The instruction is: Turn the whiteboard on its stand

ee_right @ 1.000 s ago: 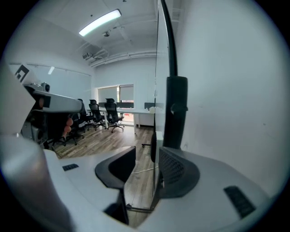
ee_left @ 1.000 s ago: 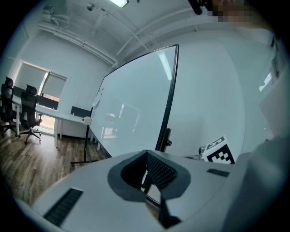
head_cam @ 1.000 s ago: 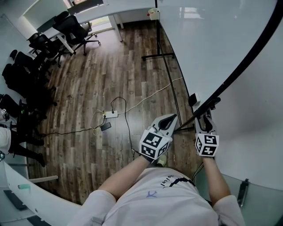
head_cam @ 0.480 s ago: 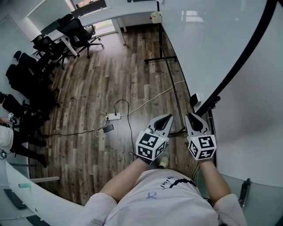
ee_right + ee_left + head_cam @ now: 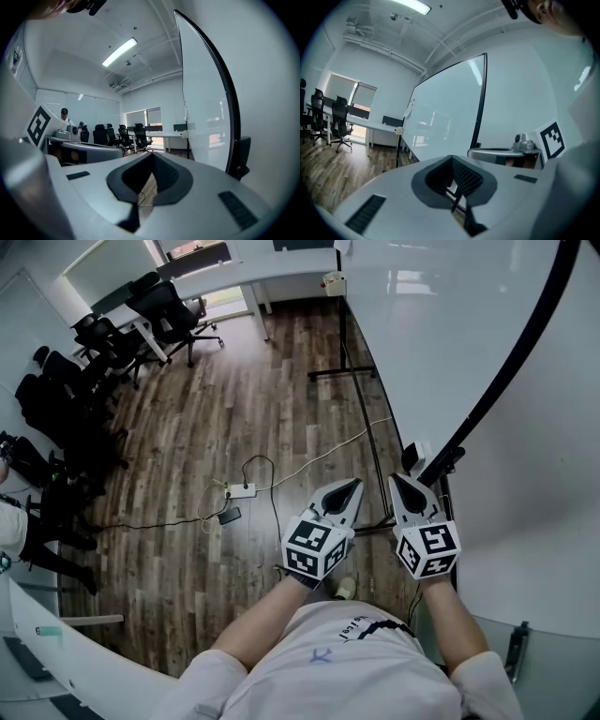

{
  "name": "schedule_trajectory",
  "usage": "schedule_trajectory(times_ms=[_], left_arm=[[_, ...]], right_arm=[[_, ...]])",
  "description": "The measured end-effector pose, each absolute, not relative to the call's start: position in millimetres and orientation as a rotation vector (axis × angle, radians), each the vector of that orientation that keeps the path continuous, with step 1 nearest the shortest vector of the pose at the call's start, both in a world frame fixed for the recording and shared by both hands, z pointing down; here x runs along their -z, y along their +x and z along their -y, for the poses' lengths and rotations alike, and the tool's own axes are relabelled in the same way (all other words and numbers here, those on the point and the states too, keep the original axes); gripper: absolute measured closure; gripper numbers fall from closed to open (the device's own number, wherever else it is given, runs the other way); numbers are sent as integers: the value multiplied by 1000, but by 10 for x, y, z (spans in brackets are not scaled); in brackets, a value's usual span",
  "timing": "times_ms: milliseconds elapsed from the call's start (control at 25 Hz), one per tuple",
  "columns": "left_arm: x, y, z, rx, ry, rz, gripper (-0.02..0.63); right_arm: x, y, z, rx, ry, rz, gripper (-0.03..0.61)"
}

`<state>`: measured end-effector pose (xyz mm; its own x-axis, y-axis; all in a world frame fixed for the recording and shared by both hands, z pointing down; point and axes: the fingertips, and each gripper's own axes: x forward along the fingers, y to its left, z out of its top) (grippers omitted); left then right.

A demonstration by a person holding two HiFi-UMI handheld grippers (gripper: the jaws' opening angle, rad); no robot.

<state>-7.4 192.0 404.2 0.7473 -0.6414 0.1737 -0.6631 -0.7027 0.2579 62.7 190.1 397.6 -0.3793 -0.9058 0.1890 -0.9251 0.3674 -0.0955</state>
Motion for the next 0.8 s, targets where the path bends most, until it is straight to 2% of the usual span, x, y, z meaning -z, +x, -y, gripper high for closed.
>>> schedule_trajectory(times_ms=[800], left_arm=[[-3970, 2, -1844, -103, 2652, 1055, 603]], right_arm=[[-3990, 686, -1775, -259, 1659, 2524, 566]])
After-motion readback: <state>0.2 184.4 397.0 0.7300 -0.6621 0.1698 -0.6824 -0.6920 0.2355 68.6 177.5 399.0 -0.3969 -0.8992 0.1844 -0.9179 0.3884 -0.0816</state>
